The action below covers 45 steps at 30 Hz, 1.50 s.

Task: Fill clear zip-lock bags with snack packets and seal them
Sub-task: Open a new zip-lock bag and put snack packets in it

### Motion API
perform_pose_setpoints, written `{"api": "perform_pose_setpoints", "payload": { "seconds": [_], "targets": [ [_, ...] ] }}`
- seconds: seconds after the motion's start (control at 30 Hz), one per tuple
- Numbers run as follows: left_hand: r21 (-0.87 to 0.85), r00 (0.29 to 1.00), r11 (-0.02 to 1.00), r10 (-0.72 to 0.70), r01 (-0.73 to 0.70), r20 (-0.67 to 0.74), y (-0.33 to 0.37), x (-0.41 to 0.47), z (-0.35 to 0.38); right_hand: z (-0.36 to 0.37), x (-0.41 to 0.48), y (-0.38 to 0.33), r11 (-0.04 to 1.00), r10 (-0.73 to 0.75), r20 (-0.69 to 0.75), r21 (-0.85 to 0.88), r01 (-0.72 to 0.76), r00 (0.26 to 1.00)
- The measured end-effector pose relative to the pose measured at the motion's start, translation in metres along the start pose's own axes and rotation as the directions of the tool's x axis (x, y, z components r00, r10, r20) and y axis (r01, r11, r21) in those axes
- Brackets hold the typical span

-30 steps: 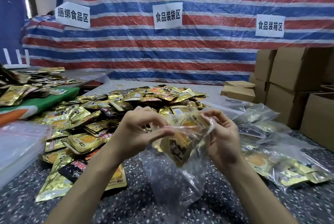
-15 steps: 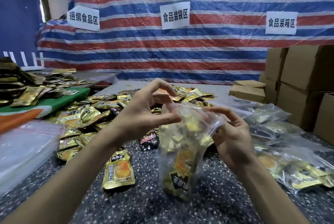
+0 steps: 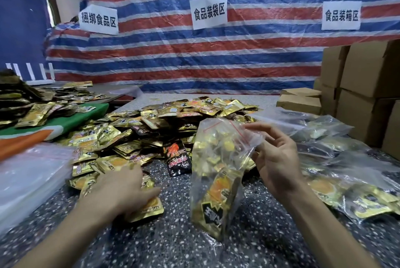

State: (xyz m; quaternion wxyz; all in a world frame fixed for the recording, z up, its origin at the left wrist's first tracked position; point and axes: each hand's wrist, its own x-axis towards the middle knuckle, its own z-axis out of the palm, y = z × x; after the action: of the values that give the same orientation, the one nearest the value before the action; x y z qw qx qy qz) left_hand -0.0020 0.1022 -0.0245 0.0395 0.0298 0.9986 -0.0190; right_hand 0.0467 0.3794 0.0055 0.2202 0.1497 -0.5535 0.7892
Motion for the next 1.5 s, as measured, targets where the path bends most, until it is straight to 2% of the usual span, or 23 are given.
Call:
{"api": "perform_pose_setpoints", "payload": {
  "seconds": [0.03, 0.1, 0.2, 0.27, 0.33, 0.4, 0.5, 0.57, 0.67, 0.77, 0.87, 0.97, 1.13, 1.27, 1.5],
  "targets": [
    [0.102, 0.997, 0.993, -0.063, 0.067, -0.034, -0.001, -0.006, 0.007, 0.000, 0.000, 0.000, 1.000, -0.004, 0.000, -0.004, 0.004, 1.000],
    [0.082, 0.994, 0.992, -0.086, 0.091, -0.066, 0.000, -0.011, 0.013, 0.002, -0.001, 0.000, 1.000, -0.012, -0.005, -0.014, 0.012, 1.000],
    [-0.178, 1.000, 0.984, -0.003, 0.005, 0.013, 0.002, -0.010, 0.002, 0.003, -0.003, 0.000, 1.000, -0.006, -0.015, -0.015, 0.006, 1.000],
    [-0.420, 0.998, 0.907, 0.026, -0.001, 0.053, 0.003, -0.008, -0.005, 0.002, -0.003, -0.001, 1.000, 0.005, -0.018, -0.009, -0.005, 1.000],
    [-0.586, 1.000, 0.810, 0.020, -0.015, 0.003, 0.003, -0.008, -0.008, 0.002, -0.003, -0.002, 1.000, 0.010, -0.013, -0.011, -0.010, 1.000],
    [-0.679, 0.997, 0.730, 0.048, -0.077, -0.062, 0.001, -0.008, -0.013, 0.001, -0.003, -0.002, 1.000, 0.011, -0.007, -0.018, -0.012, 1.000],
    [-0.897, 0.982, 0.400, 0.106, -0.187, -0.157, -0.002, -0.016, -0.028, 0.001, -0.003, -0.002, 0.999, 0.013, 0.008, -0.031, -0.012, 1.000],
    [-0.933, 0.955, 0.208, 0.106, -0.295, -0.278, 0.000, -0.023, -0.043, 0.002, -0.003, -0.003, 1.000, 0.013, 0.010, -0.018, -0.013, 1.000],
    [-0.885, 0.879, -0.054, 0.101, -0.462, -0.465, 0.013, -0.034, -0.072, 0.002, -0.003, -0.004, 1.000, 0.014, -0.002, -0.011, -0.014, 1.000],
    [-0.768, 0.780, -0.177, 0.003, -0.615, -0.626, 0.029, -0.043, -0.099, 0.002, -0.003, -0.005, 1.000, 0.017, 0.007, 0.007, -0.017, 1.000],
    [-0.652, 0.677, -0.218, -0.059, -0.726, -0.734, 0.045, -0.048, -0.120, 0.003, -0.004, -0.007, 1.000, 0.010, 0.031, 0.011, -0.010, 0.999],
    [-0.572, 0.600, -0.246, -0.055, -0.783, -0.798, 0.059, -0.050, -0.132, 0.003, -0.005, -0.008, 1.000, 0.000, 0.047, 0.007, -0.001, 0.999],
    [-0.558, 0.544, -0.304, 0.138, -0.772, -0.828, 0.088, -0.050, -0.132, 0.006, -0.005, -0.009, 0.999, -0.011, 0.090, 0.037, 0.008, 0.996],
    [-0.655, 0.580, -0.191, 0.329, -0.732, -0.745, 0.093, -0.046, -0.124, 0.004, -0.004, -0.010, 0.998, -0.022, 0.101, 0.067, 0.015, 0.995],
    [-0.678, 0.605, 0.064, 0.519, -0.732, -0.604, 0.084, -0.038, -0.115, 0.001, -0.002, -0.011, 0.996, -0.039, 0.088, 0.087, 0.031, 0.995]
  ]
}}
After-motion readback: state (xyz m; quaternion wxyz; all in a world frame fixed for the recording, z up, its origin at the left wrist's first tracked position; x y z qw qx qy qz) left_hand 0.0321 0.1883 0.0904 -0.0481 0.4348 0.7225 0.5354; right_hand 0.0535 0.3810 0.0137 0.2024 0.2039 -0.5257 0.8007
